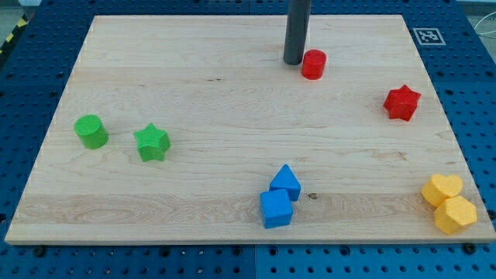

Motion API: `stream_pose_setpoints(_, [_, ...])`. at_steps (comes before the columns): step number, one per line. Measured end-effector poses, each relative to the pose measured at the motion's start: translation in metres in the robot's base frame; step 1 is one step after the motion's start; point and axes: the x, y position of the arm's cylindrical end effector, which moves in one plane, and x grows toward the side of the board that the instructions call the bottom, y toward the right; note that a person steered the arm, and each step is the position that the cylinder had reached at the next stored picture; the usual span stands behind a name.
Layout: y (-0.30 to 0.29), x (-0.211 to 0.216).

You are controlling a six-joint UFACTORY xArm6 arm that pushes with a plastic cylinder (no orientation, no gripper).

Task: Push the red circle closer to the red star

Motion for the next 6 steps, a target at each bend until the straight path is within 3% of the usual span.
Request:
stream_pose_setpoints(2, [0.034,0.004])
stream_pose_setpoints(6, [0.112,0.055])
